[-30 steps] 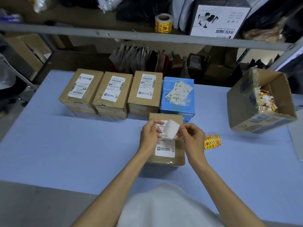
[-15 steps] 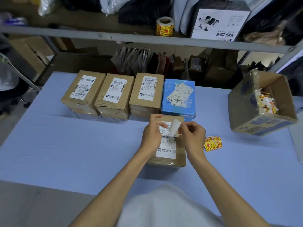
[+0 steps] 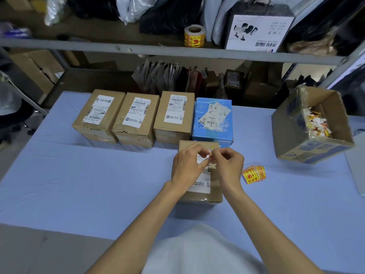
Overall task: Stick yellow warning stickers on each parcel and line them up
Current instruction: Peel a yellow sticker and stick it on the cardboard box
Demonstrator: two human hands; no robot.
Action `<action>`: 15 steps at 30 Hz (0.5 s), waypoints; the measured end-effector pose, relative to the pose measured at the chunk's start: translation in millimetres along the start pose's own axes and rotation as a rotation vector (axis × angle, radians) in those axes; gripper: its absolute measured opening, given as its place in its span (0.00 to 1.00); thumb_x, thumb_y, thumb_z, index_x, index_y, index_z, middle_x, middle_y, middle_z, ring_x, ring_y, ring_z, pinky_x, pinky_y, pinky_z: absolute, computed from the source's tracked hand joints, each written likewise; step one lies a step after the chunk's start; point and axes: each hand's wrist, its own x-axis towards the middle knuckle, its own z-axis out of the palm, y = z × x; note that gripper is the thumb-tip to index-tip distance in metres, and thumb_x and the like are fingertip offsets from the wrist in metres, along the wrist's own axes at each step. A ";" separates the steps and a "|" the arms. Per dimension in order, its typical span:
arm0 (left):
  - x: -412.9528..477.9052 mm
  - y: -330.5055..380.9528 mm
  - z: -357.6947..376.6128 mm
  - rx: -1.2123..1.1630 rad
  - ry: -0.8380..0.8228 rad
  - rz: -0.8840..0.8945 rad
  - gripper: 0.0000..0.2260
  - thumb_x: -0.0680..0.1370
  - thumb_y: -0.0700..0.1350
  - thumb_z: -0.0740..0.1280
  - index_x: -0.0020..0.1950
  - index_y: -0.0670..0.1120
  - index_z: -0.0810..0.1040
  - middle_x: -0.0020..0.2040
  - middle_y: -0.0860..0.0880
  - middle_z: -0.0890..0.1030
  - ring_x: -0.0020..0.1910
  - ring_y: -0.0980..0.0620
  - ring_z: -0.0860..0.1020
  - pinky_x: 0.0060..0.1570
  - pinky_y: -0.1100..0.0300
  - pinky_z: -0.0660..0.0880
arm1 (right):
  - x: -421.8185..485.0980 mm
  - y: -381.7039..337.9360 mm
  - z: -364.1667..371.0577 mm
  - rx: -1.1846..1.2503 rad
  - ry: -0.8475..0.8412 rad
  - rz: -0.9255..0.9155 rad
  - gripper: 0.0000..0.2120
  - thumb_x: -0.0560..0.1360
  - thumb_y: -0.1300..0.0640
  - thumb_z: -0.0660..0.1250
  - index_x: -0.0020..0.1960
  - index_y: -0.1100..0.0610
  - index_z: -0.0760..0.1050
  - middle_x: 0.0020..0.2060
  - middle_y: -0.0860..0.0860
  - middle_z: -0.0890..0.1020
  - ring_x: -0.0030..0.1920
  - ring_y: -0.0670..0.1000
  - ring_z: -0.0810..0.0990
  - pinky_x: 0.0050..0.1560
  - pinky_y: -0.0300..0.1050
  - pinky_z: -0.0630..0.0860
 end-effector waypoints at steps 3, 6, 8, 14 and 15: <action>-0.2 -2.1 -0.8 0.002 -0.002 -0.014 0.07 0.74 0.53 0.71 0.47 0.50 0.81 0.45 0.56 0.82 0.45 0.60 0.78 0.42 0.65 0.72 | -2.0 0.9 -3.0 0.014 -0.032 0.012 0.09 0.71 0.63 0.68 0.34 0.55 0.81 0.33 0.53 0.84 0.40 0.56 0.84 0.45 0.51 0.80; -1.3 -3.6 -0.2 -0.007 0.005 -0.030 0.07 0.74 0.52 0.71 0.47 0.51 0.81 0.45 0.57 0.82 0.45 0.60 0.78 0.43 0.65 0.73 | -2.7 0.5 -5.1 0.024 -0.060 0.002 0.08 0.72 0.62 0.69 0.36 0.54 0.83 0.34 0.52 0.85 0.41 0.54 0.84 0.46 0.50 0.81; -1.6 -4.7 -0.2 -0.030 0.009 -0.053 0.06 0.74 0.51 0.71 0.48 0.51 0.81 0.44 0.57 0.83 0.44 0.60 0.78 0.43 0.66 0.72 | -3.7 -1.1 -5.6 0.029 -0.103 -0.013 0.07 0.72 0.62 0.69 0.39 0.55 0.84 0.35 0.51 0.85 0.42 0.52 0.84 0.47 0.48 0.81; 2.9 -10.2 -4.4 -0.254 0.030 -0.223 0.02 0.73 0.47 0.73 0.45 0.51 0.82 0.41 0.58 0.83 0.42 0.62 0.79 0.43 0.68 0.72 | -3.5 -0.9 -9.7 0.118 -0.107 -0.026 0.07 0.75 0.60 0.67 0.43 0.57 0.85 0.38 0.51 0.86 0.43 0.50 0.84 0.44 0.43 0.79; 4.3 -11.2 -5.9 -0.326 0.018 -0.265 0.02 0.73 0.46 0.73 0.45 0.51 0.82 0.41 0.58 0.82 0.42 0.62 0.79 0.44 0.67 0.73 | -1.2 1.7 -11.0 0.088 -0.080 -0.062 0.06 0.75 0.59 0.69 0.45 0.56 0.84 0.39 0.50 0.86 0.44 0.49 0.83 0.44 0.42 0.79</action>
